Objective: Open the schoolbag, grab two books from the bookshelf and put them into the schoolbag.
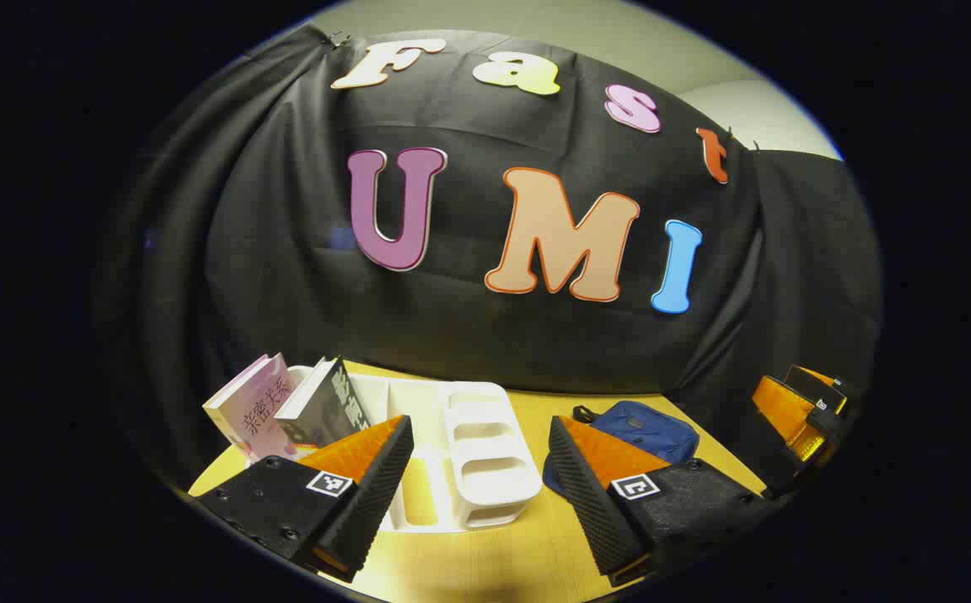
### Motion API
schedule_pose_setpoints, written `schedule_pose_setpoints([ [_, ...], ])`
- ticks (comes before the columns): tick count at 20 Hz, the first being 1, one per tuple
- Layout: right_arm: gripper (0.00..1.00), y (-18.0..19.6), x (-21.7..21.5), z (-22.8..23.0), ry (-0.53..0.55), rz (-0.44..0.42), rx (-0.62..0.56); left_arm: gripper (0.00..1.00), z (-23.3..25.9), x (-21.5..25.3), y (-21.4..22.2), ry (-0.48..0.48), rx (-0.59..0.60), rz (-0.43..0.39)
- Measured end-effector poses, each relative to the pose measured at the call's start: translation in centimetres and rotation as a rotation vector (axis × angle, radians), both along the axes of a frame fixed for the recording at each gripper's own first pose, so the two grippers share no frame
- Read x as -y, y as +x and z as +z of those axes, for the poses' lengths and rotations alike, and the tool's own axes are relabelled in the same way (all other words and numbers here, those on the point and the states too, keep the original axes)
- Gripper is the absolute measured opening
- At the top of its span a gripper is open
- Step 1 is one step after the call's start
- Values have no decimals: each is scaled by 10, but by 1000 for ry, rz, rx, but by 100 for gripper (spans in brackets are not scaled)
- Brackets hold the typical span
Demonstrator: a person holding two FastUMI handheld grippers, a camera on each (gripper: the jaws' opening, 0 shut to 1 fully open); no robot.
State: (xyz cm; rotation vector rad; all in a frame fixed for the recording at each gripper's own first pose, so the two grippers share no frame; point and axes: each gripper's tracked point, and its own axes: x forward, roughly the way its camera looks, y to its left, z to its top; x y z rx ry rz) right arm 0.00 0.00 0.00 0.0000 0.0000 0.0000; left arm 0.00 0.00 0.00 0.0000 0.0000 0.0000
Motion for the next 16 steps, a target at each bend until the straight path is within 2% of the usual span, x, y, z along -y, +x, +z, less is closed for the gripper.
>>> schedule_pose_setpoints([
  [3,98,3,6,0,9,-3,0,95,5,7,5,19,10,-14],
  [4,95,4,9,1,7,-4,2,95,5,10,7,19,9,-16],
  [5,98,5,11,1,3,-5,3,95,5,13,9,18,9,-18],
  [7,95,9,15,0,1,-5,-1,95,6,17,11,17,7,-17],
  [12,100,11,24,-3,-6,-5,-12,95,3,20,10,47,-7,8],
  [14,95,11,26,-6,-8,-3,-18,95,1,19,9,42,-11,17],
  [16,98,13,27,-7,-9,-2,-24,95,1,15,7,43,-14,31],
])
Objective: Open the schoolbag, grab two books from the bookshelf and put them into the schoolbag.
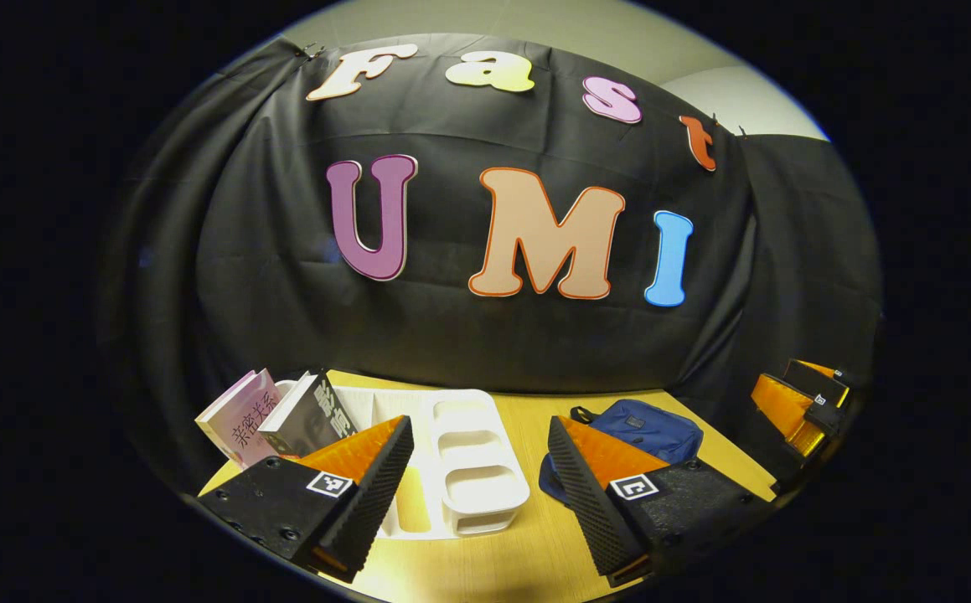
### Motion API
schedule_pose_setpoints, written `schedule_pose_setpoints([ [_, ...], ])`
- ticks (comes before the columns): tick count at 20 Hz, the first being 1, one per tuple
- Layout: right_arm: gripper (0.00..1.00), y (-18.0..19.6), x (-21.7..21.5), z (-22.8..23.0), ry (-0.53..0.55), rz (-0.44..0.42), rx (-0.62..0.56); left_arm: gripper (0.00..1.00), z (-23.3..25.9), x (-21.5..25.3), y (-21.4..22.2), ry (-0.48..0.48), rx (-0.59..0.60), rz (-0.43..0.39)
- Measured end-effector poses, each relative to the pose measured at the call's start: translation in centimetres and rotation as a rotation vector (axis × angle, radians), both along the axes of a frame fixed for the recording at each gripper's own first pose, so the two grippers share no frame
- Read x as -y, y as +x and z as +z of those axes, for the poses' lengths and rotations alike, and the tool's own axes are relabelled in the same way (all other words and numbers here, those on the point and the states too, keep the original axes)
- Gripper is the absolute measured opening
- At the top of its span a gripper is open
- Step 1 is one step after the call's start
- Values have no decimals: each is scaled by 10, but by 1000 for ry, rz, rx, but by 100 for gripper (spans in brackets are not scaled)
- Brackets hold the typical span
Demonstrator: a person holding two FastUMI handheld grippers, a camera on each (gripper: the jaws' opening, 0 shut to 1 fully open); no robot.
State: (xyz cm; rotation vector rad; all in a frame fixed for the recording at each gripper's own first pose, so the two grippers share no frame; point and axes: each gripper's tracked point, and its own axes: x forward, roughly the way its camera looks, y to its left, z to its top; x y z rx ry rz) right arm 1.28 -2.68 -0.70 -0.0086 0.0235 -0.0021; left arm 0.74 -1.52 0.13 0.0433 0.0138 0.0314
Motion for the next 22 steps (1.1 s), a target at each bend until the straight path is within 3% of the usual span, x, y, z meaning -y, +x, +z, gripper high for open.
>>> schedule_pose_setpoints([
  [8,95,-3,3,-20,-31,3,-28,95,-2,-13,-9,0,1,56],
  [13,95,-7,10,-61,-85,8,-104,95,-9,-24,-18,-17,-6,78],
  [16,100,-8,13,-86,-113,25,-138,95,-11,-31,-21,-9,-11,101],
  [19,98,-10,22,-116,-169,28,-185,92,-10,-38,-27,-20,0,114],
  [20,95,-11,23,-125,-190,26,-199,98,-12,-38,-27,-29,-2,111],
  [21,100,-13,26,-134,-216,28,-212,95,-13,-40,-28,-32,-7,115],
  [22,95,-15,27,-142,-249,31,-217,95,-15,-44,-30,-30,-12,125],
])
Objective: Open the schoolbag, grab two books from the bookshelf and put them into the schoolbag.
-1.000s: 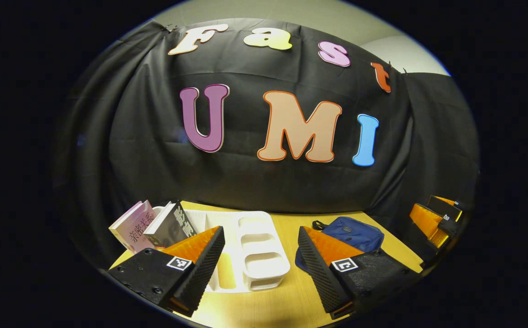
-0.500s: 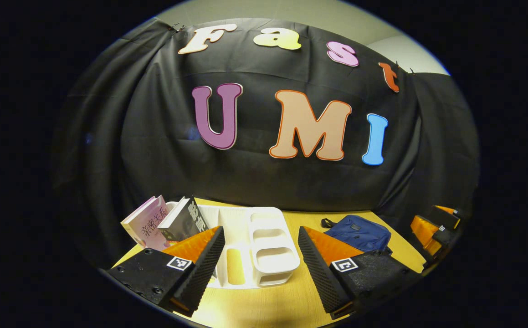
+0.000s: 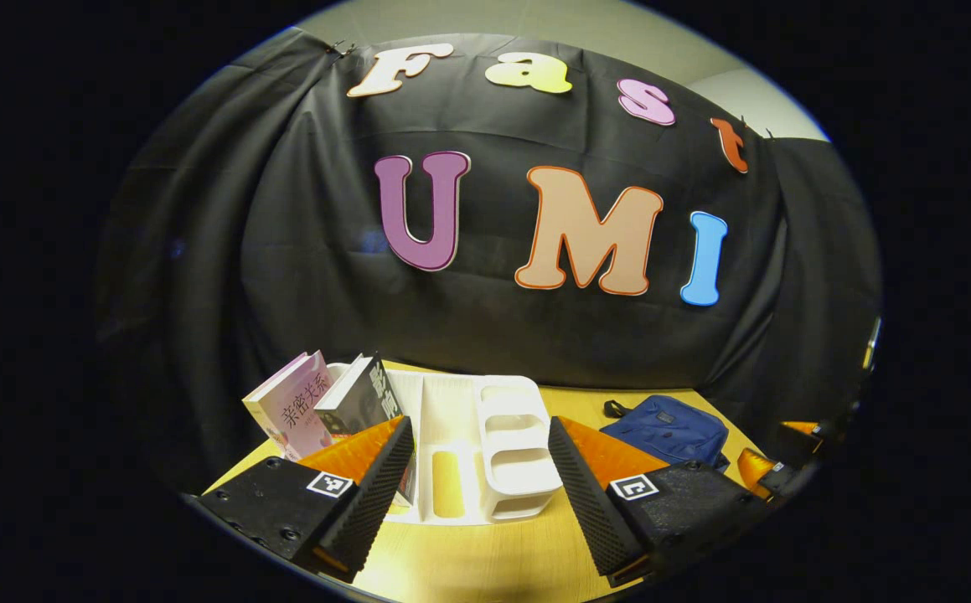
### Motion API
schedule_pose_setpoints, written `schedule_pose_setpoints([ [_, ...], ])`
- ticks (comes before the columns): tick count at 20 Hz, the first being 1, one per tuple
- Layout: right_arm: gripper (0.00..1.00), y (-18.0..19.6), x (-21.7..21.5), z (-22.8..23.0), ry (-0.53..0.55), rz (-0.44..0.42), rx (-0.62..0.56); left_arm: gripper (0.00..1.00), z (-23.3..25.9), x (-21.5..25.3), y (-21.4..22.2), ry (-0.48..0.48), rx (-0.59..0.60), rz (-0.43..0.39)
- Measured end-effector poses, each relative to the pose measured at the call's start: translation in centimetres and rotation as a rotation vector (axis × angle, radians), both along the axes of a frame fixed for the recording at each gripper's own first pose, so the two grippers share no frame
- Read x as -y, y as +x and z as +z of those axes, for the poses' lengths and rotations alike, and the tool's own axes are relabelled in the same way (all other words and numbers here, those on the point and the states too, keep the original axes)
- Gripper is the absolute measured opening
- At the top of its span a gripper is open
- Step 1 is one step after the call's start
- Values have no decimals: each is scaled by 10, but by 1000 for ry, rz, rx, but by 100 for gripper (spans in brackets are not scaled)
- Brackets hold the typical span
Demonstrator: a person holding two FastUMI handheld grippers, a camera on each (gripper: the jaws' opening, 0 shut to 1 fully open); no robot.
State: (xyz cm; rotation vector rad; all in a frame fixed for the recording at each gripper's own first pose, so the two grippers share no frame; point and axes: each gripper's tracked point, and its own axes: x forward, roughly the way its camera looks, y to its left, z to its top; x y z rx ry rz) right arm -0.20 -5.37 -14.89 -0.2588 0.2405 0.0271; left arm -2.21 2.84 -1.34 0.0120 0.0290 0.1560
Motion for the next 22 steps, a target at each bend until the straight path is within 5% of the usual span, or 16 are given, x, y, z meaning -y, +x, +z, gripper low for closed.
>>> schedule_pose_setpoints([
  [12,94,17,-7,-83,-591,187,2,95,-7,-23,-18,37,-35,101],
  [22,98,55,3,-147,-805,273,-43,95,-18,-39,-35,25,-62,188],
])
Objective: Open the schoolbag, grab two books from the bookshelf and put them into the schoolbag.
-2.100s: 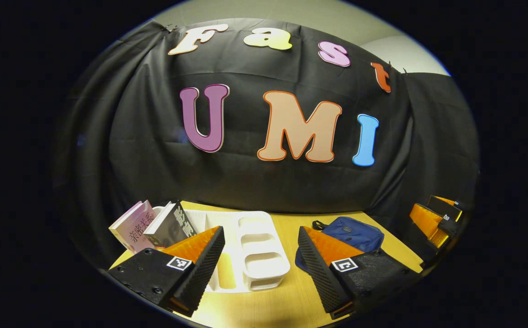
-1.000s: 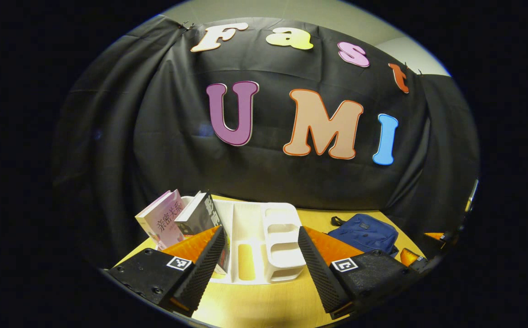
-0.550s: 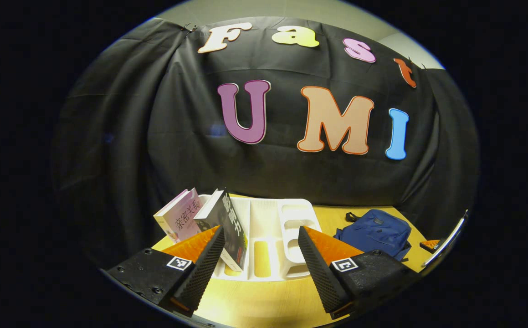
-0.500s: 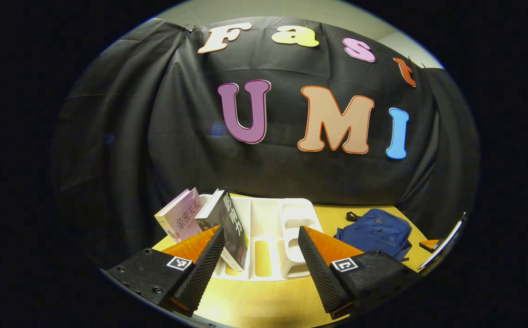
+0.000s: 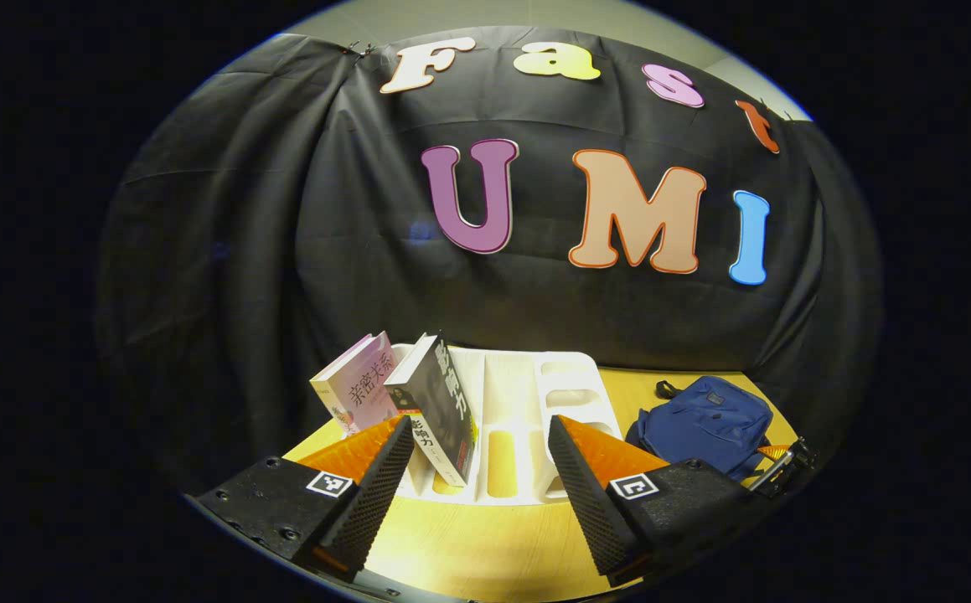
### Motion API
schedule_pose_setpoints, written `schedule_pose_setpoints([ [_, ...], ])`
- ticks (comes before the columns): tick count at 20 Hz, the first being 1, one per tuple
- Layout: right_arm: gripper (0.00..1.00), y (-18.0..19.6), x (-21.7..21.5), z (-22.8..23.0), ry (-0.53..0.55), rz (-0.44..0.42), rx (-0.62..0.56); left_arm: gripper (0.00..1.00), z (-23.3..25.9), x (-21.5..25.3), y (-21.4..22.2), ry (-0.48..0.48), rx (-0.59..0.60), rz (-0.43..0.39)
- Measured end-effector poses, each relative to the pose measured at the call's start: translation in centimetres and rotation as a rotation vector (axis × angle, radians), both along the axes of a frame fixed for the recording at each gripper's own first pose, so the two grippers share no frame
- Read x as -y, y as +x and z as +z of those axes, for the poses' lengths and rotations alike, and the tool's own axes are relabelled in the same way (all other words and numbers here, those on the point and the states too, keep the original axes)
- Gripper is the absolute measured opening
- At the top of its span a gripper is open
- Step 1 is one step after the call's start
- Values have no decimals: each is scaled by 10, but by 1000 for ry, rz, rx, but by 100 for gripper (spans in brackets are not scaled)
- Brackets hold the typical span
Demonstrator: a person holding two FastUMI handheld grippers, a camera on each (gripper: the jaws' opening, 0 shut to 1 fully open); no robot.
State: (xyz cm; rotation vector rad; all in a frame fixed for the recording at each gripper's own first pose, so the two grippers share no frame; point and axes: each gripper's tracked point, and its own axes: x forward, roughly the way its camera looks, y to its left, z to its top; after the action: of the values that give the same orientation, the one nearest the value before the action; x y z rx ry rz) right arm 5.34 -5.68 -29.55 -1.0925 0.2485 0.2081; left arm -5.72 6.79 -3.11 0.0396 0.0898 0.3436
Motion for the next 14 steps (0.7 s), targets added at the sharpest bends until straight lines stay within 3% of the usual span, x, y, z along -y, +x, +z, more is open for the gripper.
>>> schedule_pose_setpoints([
  [6,98,17,-4,-4,-15,9,10,95,-8,-6,-4,-25,-9,47],
  [14,97,37,-10,24,26,19,85,95,-9,-13,-12,-27,-9,91],
])
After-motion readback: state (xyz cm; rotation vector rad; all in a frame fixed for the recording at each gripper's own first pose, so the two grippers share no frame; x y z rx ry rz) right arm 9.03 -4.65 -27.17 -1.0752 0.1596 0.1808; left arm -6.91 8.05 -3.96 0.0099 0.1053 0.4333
